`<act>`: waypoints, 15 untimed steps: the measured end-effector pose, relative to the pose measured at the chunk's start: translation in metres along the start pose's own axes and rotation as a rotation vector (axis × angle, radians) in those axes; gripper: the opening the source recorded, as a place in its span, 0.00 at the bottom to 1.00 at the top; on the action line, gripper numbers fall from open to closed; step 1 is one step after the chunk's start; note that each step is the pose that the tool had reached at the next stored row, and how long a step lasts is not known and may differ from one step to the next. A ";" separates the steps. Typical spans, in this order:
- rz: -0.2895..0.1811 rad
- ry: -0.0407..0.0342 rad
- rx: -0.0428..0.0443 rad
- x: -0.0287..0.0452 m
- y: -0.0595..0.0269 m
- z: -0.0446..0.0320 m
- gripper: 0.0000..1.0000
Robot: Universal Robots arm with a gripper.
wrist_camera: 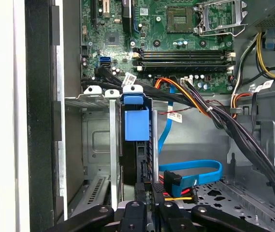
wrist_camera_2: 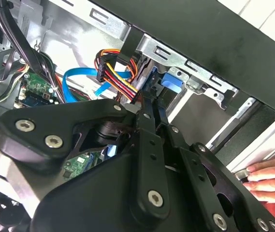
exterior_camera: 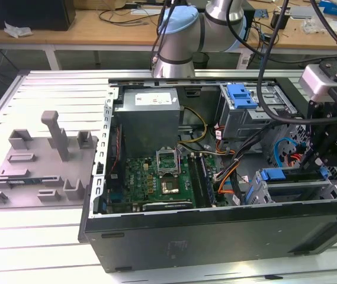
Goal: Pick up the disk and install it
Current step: 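Insert the first disk wire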
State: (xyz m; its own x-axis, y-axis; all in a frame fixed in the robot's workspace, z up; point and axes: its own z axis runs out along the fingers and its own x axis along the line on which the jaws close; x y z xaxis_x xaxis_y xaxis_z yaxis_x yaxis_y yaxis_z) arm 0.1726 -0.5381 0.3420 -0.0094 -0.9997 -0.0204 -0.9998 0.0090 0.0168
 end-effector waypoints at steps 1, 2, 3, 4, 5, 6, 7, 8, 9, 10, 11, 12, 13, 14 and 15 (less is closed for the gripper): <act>0.000 -0.0001 0.0000 0.0000 0.0000 0.0001 0.16; 0.000 -0.0001 0.0000 0.0000 0.0000 0.0001 0.16; 0.000 -0.0002 0.0000 0.0000 0.0000 0.0000 0.16; 0.000 -0.0008 -0.0001 0.0000 0.0001 -0.0005 0.16; 0.000 -0.0008 -0.0001 0.0000 0.0001 -0.0019 0.16; 0.000 -0.0004 -0.0001 -0.0001 0.0001 -0.0030 0.16; 0.000 -0.0003 0.0000 -0.0001 0.0001 -0.0041 0.16; 0.000 -0.0003 0.0000 -0.0001 0.0001 -0.0045 0.16; 0.000 -0.0003 0.0000 -0.0002 0.0001 -0.0050 0.16; 0.000 -0.0003 0.0000 -0.0001 0.0001 -0.0051 0.16; 0.000 -0.0002 0.0000 -0.0001 0.0001 -0.0051 0.16; -0.001 -0.0002 0.0000 -0.0001 0.0001 -0.0051 0.16; -0.001 -0.0002 0.0000 -0.0001 0.0001 -0.0051 0.16; -0.002 -0.0001 0.0000 -0.0001 0.0001 -0.0051 0.16; -0.002 -0.0001 0.0000 -0.0001 0.0001 -0.0051 0.16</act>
State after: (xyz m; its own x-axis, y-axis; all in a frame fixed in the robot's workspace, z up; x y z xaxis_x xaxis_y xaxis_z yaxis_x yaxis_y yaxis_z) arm 0.1725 -0.5381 0.3472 -0.0077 -0.9998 -0.0205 -0.9998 0.0074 0.0168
